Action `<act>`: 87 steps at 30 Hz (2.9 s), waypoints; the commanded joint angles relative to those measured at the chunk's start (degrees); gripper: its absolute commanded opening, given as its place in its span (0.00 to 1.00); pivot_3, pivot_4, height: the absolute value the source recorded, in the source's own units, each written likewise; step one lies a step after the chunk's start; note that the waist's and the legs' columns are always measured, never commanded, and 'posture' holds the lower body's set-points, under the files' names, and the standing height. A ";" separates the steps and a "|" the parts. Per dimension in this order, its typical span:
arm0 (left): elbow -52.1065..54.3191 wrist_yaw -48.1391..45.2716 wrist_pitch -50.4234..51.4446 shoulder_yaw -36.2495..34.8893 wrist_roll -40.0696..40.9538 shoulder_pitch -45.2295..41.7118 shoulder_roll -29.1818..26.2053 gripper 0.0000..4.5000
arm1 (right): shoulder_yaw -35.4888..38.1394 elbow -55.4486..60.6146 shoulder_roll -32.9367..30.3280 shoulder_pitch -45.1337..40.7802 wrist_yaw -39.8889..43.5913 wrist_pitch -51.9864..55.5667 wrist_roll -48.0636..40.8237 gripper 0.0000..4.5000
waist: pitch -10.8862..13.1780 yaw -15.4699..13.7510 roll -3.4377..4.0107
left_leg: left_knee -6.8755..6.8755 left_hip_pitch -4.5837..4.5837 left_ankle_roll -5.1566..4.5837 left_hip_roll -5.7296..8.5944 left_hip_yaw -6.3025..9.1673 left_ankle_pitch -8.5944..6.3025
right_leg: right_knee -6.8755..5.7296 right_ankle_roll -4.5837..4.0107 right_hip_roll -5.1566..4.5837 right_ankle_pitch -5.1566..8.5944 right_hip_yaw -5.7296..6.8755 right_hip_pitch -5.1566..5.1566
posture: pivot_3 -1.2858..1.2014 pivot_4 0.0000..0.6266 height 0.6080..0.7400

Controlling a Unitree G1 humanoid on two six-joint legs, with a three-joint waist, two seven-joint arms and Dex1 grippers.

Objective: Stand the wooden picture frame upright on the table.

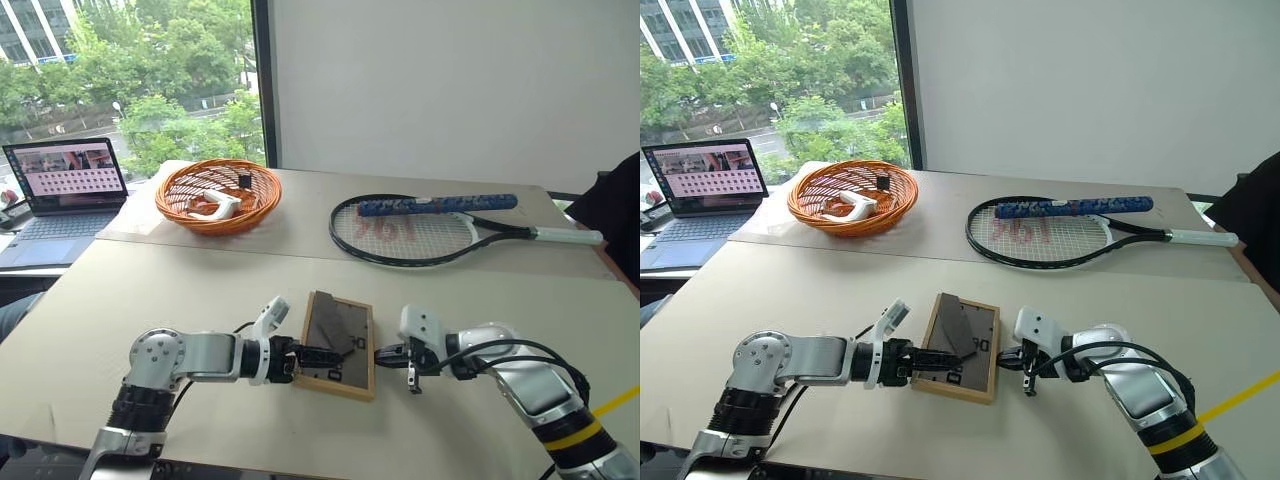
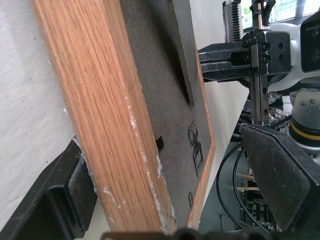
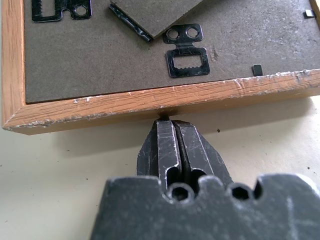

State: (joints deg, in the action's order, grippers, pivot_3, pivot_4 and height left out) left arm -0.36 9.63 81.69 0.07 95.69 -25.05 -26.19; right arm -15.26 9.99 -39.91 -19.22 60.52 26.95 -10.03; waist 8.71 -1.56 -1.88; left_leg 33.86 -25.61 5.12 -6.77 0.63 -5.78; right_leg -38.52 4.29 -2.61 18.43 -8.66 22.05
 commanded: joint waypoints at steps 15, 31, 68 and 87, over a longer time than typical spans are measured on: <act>9.56 -30.72 -11.13 -0.39 -20.46 3.95 -3.93 0.26 | 12.25 4.97 -1.22 -3.17 -1.59 7.75 -10.44 0.00 | 0.07 0.93 -0.05 | -0.05 -0.56 0.00 0.00 0.03 0.01 | 0.04 -0.04 0.01 -0.02 0.02 0.23 | 0.52 0.24 0.72; 2.39 -38.90 -5.30 -4.61 -24.09 -3.13 -4.29 0.26 | 11.86 6.00 7.31 -13.00 -7.20 24.56 -25.05 0.63 | 0.21 2.22 -0.11 | -0.09 -0.80 -0.07 -0.01 0.07 -0.02 | 0.19 0.00 0.01 -0.05 0.04 0.33 | 0.52 0.24 0.72; -29.14 -49.83 10.81 3.73 2.53 -12.84 -19.42 0.26 | 9.19 -4.32 -1.51 -4.44 -8.40 -42.14 10.15 0.86 | 0.44 2.15 -0.08 | -0.22 -0.84 -0.01 -0.01 0.35 0.01 | 0.27 -0.06 0.03 -0.03 0.42 0.32 | 0.52 0.24 0.72; -1.50 -58.95 -7.29 -3.77 -23.06 -4.38 -13.63 0.26 | 12.37 11.79 1.69 -12.79 -19.32 34.22 -46.99 0.86 | 0.77 1.38 0.20 | -0.74 -0.84 0.31 -0.02 0.69 0.36 | 0.29 -0.38 0.05 -0.03 0.73 0.34 | 0.52 0.24 0.72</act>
State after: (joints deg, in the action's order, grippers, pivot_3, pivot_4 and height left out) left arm -3.71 -47.91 74.00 -1.32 71.21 -27.38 -40.42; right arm -1.77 20.74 -38.42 -31.00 41.93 61.91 -59.28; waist 9.48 -0.18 -1.68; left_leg 33.10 -26.45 5.41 -6.80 1.33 -5.41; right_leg -38.23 3.92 -2.56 18.40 -7.93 22.40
